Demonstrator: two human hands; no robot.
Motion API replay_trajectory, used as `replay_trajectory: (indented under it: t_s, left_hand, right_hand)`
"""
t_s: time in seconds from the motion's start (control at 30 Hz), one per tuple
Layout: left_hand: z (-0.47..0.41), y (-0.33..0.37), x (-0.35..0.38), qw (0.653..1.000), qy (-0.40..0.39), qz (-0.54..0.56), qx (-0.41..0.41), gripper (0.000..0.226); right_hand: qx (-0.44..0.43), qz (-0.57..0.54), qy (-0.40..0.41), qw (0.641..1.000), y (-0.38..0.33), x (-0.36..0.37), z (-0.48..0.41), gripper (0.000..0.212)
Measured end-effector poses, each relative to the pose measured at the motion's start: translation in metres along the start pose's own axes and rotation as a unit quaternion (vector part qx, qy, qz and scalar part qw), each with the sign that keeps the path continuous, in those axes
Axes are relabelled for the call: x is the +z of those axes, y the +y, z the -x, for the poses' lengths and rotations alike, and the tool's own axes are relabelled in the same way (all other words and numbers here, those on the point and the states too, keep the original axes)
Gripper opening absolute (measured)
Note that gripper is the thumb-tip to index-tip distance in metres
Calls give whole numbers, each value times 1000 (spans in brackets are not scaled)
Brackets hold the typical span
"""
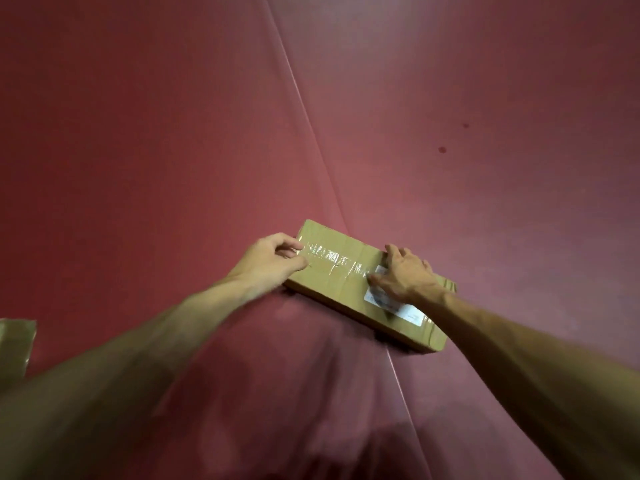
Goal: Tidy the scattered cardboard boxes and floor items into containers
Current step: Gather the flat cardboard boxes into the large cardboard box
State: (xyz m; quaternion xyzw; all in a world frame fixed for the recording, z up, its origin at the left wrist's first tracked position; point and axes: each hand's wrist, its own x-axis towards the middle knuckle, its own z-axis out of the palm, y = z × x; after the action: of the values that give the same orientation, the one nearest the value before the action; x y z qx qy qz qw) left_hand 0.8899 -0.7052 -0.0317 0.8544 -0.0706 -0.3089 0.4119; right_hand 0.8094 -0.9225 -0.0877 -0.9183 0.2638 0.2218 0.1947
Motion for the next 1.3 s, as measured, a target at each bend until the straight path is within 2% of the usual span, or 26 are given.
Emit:
replay_trajectory:
  t_s: [0.07,0.17,0.3,0.47,0.6,0.73,0.87,0.97,1.07,1.13,1.17,1.3]
  left_hand:
    - [-4,-22,-8,1000,10,2,-11,15]
    - [7,-46,-34,999,31,12,-39,15]
    - [31,-67,-91,996,68,3,-62,18]
    - [50,-110,-178,985,156,23,-77,14]
    - [82,-162,-242,960,245,76,-108,14]
    - [137,-210,-300,933,296,132,-155,11]
    - [189,-254,-333,891,354,149,-242,13]
    - [209,-287,-332,855,394,167,-295,6]
    - [204,-323,-314,781,455,242,-353,26]
    - [193,-340,-295,736,447,319,-396,59]
    - [187,-345,-282,721,443,356,-397,66]
    - [151,-345,-253,695,399,466,-375,64]
  right_hand:
    - [-6,10,16,1000,-3,9,-12,56]
    - [-22,-34,9,999,-19,11,-9,49]
    - [-20,-95,31,995,-75,14,13,36]
    - [-83,-133,55,986,-177,20,16,31]
    - [-164,-107,57,979,-281,20,22,34]
    - [-227,-53,53,971,-381,24,48,36]
    - [-276,-7,37,960,-449,46,69,39]
    - [-286,1,12,958,-480,71,71,37]
    - [-299,-1,3,954,-499,107,60,35]
    - [-285,9,-10,958,-498,128,48,35]
    - [-276,2,-24,961,-495,136,42,37]
    - [-256,-24,-107,960,-474,150,18,38]
